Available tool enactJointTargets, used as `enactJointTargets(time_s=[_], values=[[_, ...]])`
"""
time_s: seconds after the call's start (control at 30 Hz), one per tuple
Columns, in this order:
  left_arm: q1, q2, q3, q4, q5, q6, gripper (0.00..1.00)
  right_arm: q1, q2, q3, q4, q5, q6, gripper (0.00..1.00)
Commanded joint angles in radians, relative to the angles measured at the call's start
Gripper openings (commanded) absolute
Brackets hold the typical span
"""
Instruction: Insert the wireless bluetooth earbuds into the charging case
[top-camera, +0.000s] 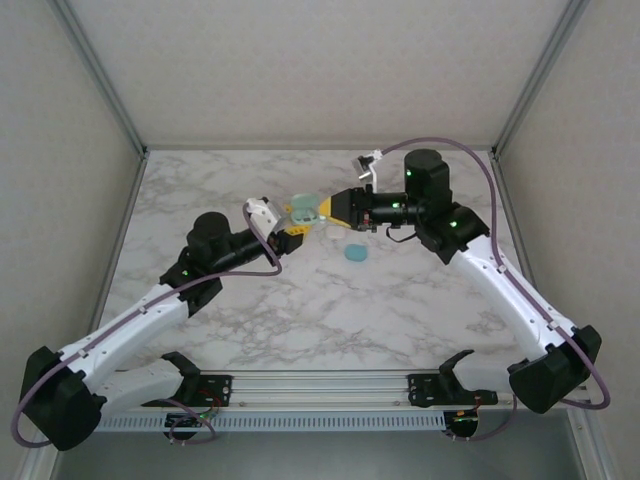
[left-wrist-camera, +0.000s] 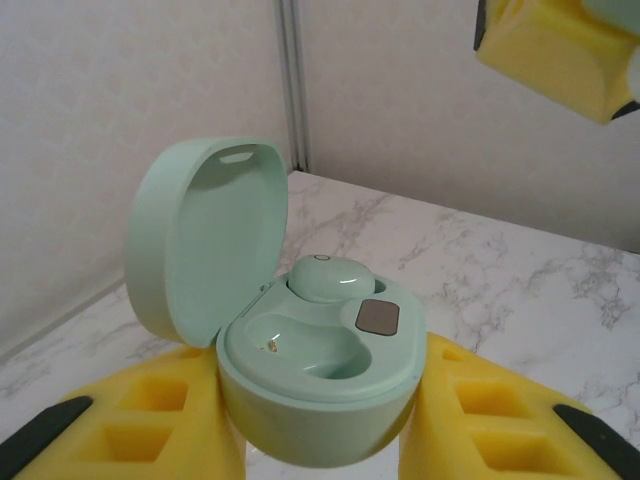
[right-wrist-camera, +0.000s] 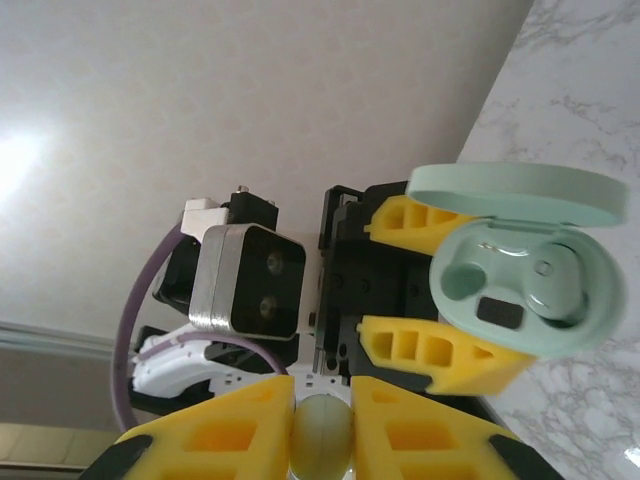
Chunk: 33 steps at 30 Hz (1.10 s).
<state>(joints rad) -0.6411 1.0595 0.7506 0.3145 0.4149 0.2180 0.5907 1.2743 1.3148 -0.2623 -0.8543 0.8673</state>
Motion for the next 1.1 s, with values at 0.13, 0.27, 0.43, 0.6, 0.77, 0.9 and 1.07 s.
enactJointTargets(time_s=[0.13,0.27,0.43,0.6,0.77,0.9,1.07], values=[[-0.029,0.039,0.039,0.056,0.033,0.023,0.24,0.057,0.032,0.047,-0.077,0.181,-0.094,0.21],[-0.036,0.049,0.050,0.051,0.030,0.023,0.24,0.078,0.051,0.049,-0.070,0.223,-0.091,0.21],[-0.041,0.055,0.058,0.044,0.026,0.026,0.24,0.087,0.077,0.059,-0.090,0.278,-0.091,0.21],[-0.044,0.056,0.061,0.036,0.028,0.028,0.24,0.098,0.089,0.049,-0.057,0.284,-0.080,0.21],[-0.046,0.059,0.062,0.031,0.027,0.030,0.24,0.101,0.099,0.053,-0.034,0.287,-0.066,0.20],[-0.048,0.059,0.062,0.031,0.023,0.030,0.24,0.103,0.105,0.053,-0.022,0.298,-0.060,0.20],[-0.048,0.059,0.064,0.032,0.024,0.027,0.24,0.108,0.109,0.047,-0.019,0.318,-0.063,0.21]])
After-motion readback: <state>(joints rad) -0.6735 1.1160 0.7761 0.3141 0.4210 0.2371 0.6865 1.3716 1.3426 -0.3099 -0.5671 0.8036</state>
